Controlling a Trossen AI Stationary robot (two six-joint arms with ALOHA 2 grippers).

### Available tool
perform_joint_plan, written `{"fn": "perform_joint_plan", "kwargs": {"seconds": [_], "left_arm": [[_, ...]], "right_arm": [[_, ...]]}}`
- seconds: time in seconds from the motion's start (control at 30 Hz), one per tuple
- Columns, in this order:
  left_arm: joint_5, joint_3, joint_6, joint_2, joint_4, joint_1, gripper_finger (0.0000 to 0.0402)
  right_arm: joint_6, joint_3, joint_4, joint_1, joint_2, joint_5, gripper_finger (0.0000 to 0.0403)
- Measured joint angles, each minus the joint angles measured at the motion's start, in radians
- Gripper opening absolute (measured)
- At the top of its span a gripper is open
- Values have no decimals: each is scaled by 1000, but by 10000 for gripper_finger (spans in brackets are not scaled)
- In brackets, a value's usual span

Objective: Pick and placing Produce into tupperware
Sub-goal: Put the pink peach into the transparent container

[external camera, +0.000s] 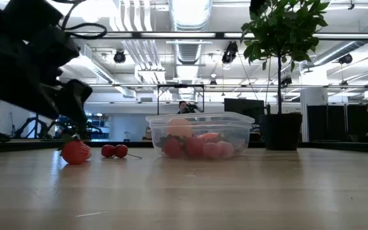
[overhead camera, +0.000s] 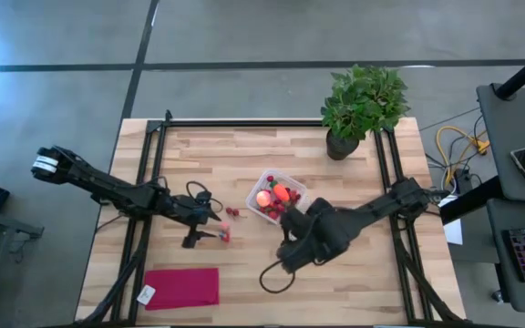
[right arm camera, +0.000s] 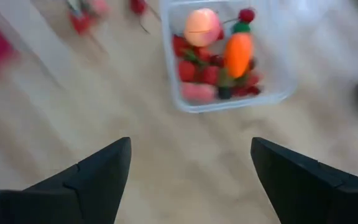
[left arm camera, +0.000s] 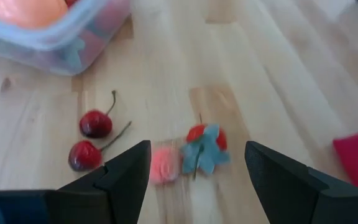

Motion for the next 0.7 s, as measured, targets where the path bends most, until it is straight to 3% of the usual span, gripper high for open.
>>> {"fn": "perform_joint_plan", "kwargs": {"seconds": [0.1,0.2,0.23,0.37,0.57,0.7], "left_arm": [[-4,28,-22,3,1,0,247],[-12,51,-24,-6,1,0,247],[-19,57,-24,-7,3,0,247],[-24,68,-21,-12,1,1,247],[-23,65,-24,-11,-3,1,247],[-23,65,-24,-11,-2,1,247]], "right_arm": [[175,59,81,-3,-12,-13,322],[-40,86,338,13,-13,165,322],[-149,85,441,7,-13,182,322],[-405,24,730,-64,-18,-11,322],[-492,-257,1223,-206,-13,-402,322],[-394,-466,1307,-266,-111,-433,322]]}}
